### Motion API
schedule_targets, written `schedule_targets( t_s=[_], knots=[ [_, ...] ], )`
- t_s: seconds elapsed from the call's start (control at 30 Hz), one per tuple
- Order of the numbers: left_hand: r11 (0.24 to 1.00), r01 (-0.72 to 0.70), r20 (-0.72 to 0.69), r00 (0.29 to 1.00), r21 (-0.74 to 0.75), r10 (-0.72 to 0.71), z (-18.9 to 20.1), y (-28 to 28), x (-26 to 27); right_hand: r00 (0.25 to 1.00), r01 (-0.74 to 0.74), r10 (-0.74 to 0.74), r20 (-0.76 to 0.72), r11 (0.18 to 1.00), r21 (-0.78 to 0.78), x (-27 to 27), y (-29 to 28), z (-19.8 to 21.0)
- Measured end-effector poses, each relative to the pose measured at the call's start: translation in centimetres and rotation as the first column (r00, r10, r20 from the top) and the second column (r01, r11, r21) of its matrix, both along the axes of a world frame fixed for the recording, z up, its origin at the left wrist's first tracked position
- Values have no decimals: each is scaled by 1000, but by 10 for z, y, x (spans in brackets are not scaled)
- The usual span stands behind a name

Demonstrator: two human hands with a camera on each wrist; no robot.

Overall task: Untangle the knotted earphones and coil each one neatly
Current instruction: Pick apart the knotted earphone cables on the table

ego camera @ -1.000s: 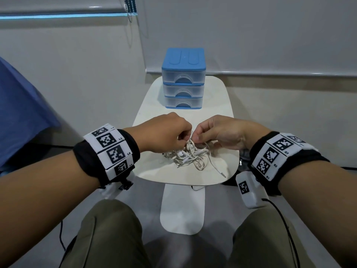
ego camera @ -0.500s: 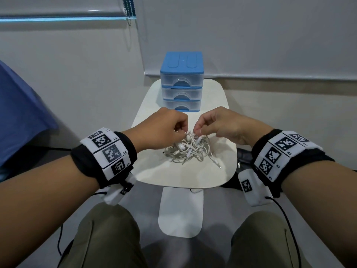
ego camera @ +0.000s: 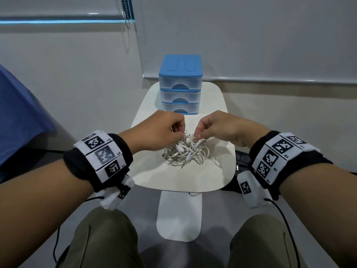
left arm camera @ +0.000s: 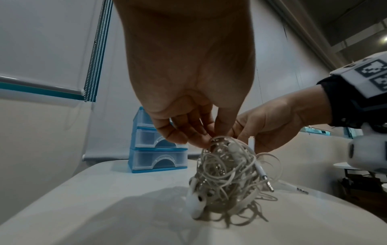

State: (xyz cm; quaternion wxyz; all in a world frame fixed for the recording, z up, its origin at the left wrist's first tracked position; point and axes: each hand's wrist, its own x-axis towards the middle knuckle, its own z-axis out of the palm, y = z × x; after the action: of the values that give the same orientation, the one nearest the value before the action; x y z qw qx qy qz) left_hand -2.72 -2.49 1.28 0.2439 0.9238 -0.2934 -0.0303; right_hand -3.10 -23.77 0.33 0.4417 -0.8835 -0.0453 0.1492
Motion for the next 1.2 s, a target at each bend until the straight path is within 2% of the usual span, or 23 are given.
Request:
schedule_targets(
  t_s=[0.13,0.3,0.53,0.63,0.7,0.77,0.87,0.97,1.1,1.2],
  knots=[
    [998,-31,-57,998,-52,28,1,-2,-1,999,29,-29,-34,1000,10,-4,8,10],
    [984,-110,-183,980,-137,85,3,-3,-4,995,-30,33,-92,999,34,-12,9,15],
    [974,-126,-267,961,-189,72,4,-2,-7,996,-52,55,-71,997,49,-6,1,7],
    [967,-146,-270,959,-209,87,4,-4,-6,1000,-23,23,-1,1000,11,0,4,10],
    [963,-152,-276,957,-224,87,3,-7,-5,999,3,-7,38,996,94,1,9,17],
    [958,-154,-287,955,-241,81,2,-9,-5,999,-50,47,23,988,145,-1,13,22],
    [943,-177,-299,950,-282,89,3,-9,-2,989,-118,110,94,989,89,-1,13,15],
    [928,-189,-295,951,-321,92,3,-6,1,982,-69,51,179,993,93,1,9,10],
    [961,-129,-227,971,-246,73,0,-7,2,955,0,-3,296,1000,10,1,12,20],
    [983,-80,-153,987,-165,55,-4,-10,2,944,-12,18,330,1000,-18,-1,16,28]
  ],
)
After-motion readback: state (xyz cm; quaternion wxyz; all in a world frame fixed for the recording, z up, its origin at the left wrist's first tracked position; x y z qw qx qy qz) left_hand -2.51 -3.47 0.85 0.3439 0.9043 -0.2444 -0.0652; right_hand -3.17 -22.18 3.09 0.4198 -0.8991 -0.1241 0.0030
